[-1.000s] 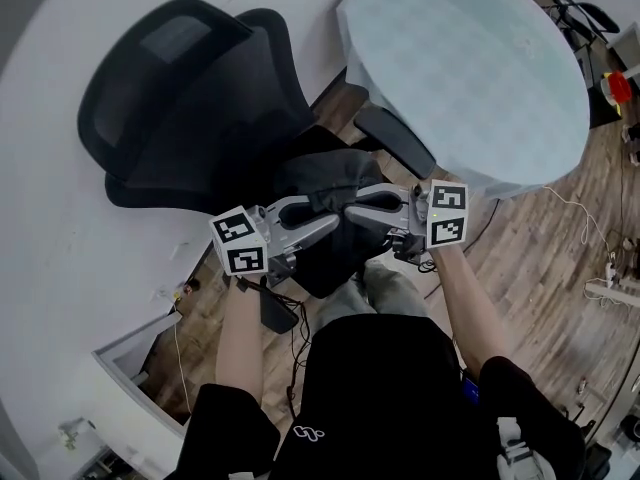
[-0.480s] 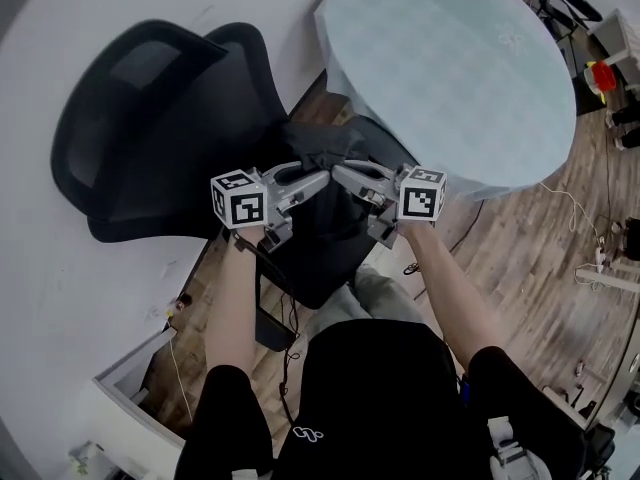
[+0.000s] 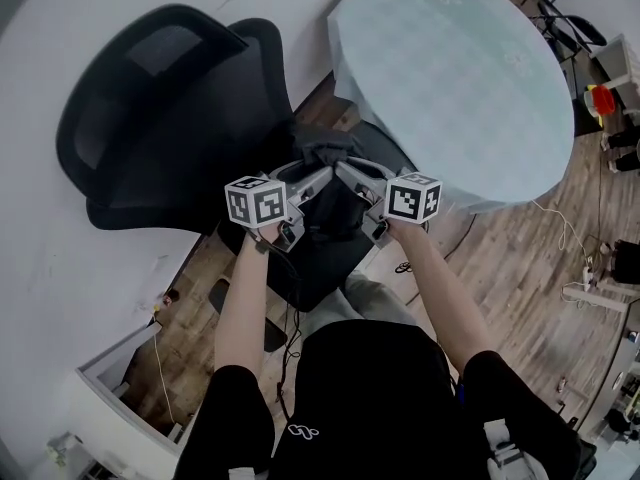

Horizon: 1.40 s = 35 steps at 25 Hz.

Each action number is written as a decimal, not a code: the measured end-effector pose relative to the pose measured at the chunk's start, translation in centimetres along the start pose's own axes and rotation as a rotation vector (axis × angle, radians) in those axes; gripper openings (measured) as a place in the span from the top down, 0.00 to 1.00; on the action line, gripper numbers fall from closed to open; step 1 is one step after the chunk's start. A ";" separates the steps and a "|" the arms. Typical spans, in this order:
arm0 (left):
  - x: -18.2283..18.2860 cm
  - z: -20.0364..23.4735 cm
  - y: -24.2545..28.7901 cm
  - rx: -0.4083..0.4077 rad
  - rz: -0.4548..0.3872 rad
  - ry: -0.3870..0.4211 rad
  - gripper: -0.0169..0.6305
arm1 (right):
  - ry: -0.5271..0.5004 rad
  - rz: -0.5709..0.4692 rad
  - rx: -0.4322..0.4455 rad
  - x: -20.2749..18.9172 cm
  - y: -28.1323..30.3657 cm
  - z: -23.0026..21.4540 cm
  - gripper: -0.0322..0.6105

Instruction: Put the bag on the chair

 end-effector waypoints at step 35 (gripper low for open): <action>14.1 -15.9 -8.7 0.439 -0.710 0.468 0.98 | -0.374 -0.452 0.016 14.6 -1.7 15.4 0.97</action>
Point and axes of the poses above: the fingertips, and each gripper's own axes: y forward along the fingers, z to its left, x out of its top, the point moved 4 cm from there along -y, backward along the fingers, and after that the axes turned 15 degrees about -z, right-handed, at the moved point
